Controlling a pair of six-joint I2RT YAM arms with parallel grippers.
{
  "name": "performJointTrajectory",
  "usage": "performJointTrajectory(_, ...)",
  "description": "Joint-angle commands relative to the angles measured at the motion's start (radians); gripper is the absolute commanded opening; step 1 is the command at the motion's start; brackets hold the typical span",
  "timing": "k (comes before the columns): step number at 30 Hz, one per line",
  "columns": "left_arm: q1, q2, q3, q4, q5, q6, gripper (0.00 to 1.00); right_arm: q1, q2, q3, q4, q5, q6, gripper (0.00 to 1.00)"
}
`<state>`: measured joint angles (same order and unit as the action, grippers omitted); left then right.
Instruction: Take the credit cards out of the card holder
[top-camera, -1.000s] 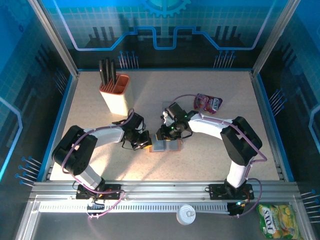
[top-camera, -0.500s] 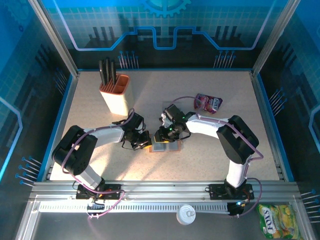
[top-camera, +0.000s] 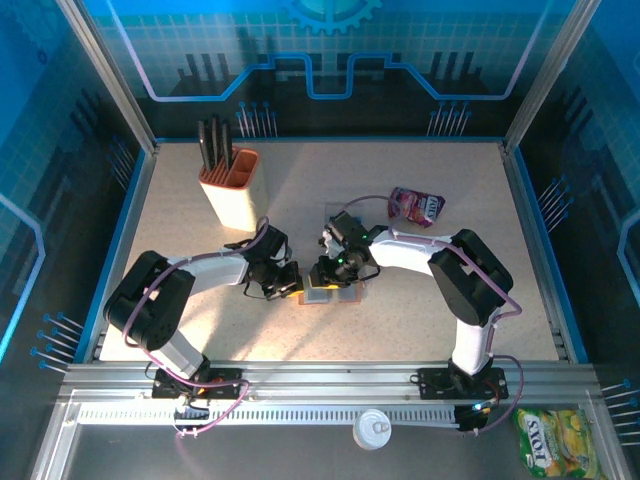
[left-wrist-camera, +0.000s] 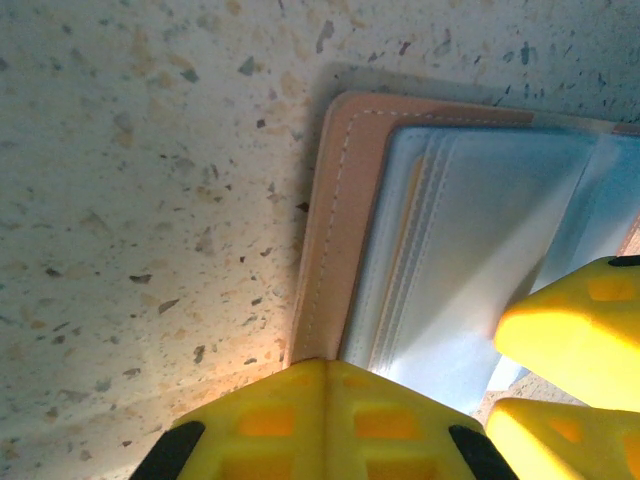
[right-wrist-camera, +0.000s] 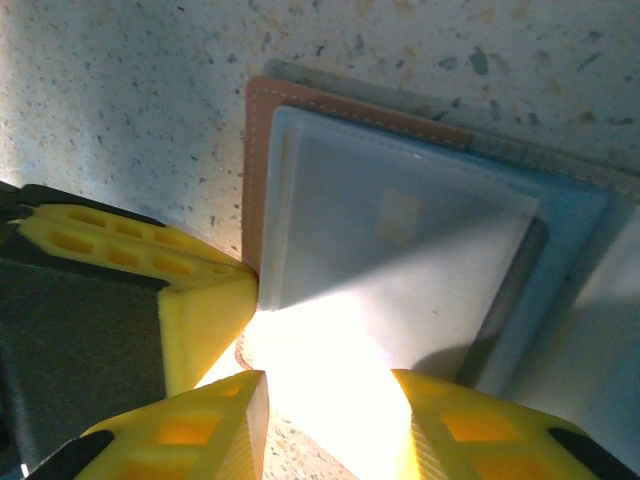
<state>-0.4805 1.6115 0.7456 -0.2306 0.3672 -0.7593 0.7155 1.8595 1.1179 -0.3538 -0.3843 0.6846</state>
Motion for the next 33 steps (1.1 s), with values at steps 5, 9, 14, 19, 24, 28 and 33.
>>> performJointTrajectory(5,0.003,-0.007,0.007,-0.035,-0.022,0.015,0.0,0.015,-0.015,0.005,-0.078,0.07,-0.018,0.38)
performJointTrajectory(9,0.005,-0.007,0.007,-0.039,-0.025,0.015,0.0,0.012,-0.025,0.003,-0.09,0.082,-0.025,0.38)
performJointTrajectory(14,0.004,-0.008,0.013,-0.047,-0.028,0.019,0.0,0.01,-0.036,-0.004,-0.093,0.087,-0.03,0.38)
performJointTrajectory(19,0.004,-0.013,0.022,-0.06,-0.035,0.023,0.0,0.002,-0.039,-0.015,-0.076,0.075,-0.027,0.37)
performJointTrajectory(24,0.004,-0.038,0.039,-0.08,-0.042,0.021,0.0,-0.005,-0.037,-0.031,-0.048,0.054,-0.022,0.37)
performJointTrajectory(28,0.003,-0.09,0.053,-0.093,-0.053,0.012,0.0,-0.013,-0.041,-0.057,-0.016,0.035,-0.014,0.37)
performJointTrajectory(33,0.005,-0.111,0.067,-0.057,-0.01,-0.022,0.04,-0.029,-0.05,-0.097,0.048,-0.01,-0.004,0.34)
